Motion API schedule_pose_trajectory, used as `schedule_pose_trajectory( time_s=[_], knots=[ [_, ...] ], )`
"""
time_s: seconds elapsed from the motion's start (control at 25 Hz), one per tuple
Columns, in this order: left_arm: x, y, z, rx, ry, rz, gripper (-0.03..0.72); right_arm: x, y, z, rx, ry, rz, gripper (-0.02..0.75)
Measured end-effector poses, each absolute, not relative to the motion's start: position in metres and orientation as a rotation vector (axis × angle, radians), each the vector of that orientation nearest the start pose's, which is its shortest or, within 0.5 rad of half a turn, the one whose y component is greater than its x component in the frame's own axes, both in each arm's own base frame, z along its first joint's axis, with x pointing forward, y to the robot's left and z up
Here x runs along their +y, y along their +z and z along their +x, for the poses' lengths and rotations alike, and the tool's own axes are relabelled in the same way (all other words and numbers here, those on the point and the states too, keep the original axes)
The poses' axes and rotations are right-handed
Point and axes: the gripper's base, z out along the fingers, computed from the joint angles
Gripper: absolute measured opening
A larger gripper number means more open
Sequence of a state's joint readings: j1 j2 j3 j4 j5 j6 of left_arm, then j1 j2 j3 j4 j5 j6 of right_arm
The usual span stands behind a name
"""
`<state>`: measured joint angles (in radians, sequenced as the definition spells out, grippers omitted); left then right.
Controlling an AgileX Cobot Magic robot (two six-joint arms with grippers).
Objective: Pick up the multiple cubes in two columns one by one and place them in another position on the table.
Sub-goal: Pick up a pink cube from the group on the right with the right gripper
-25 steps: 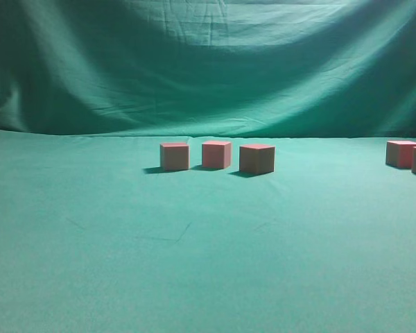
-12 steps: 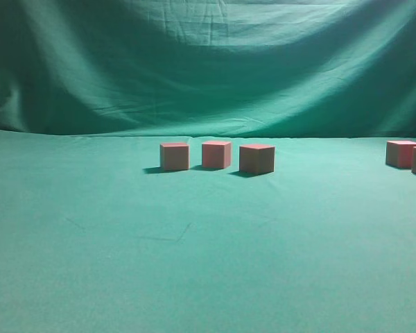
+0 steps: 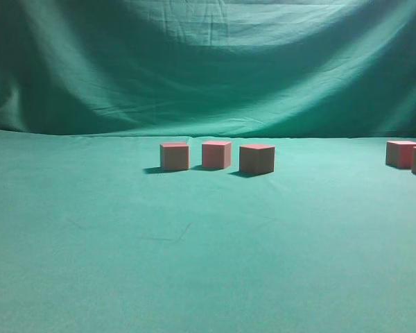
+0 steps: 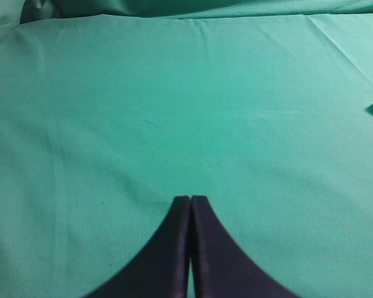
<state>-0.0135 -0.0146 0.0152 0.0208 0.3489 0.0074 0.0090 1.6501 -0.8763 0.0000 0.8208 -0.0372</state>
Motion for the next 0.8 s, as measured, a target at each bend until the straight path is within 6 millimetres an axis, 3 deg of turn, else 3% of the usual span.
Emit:
schedule_pose_trajectory(
  time_s=[0.04, 0.32, 0.6, 0.8],
  knots=[
    [0.000, 0.177, 0.053, 1.833, 0.016, 0.032, 0.000, 0.002, 0.168, 0.275, 3.076, -0.001, -0.071, 0.552],
    [0.000, 0.177, 0.053, 1.833, 0.016, 0.032, 0.000, 0.002, 0.158, 0.277, 3.106, -0.006, -0.039, 0.280],
    [0.000, 0.177, 0.053, 1.833, 0.016, 0.032, 0.000, 0.002, 0.165, 0.272, 3.138, -0.009, 0.025, 0.281],
    [0.000, 0.177, 0.053, 1.833, 0.016, 0.032, 0.000, 0.013, 0.205, 0.260, 3.058, 0.080, 0.056, 0.281]
  ],
)
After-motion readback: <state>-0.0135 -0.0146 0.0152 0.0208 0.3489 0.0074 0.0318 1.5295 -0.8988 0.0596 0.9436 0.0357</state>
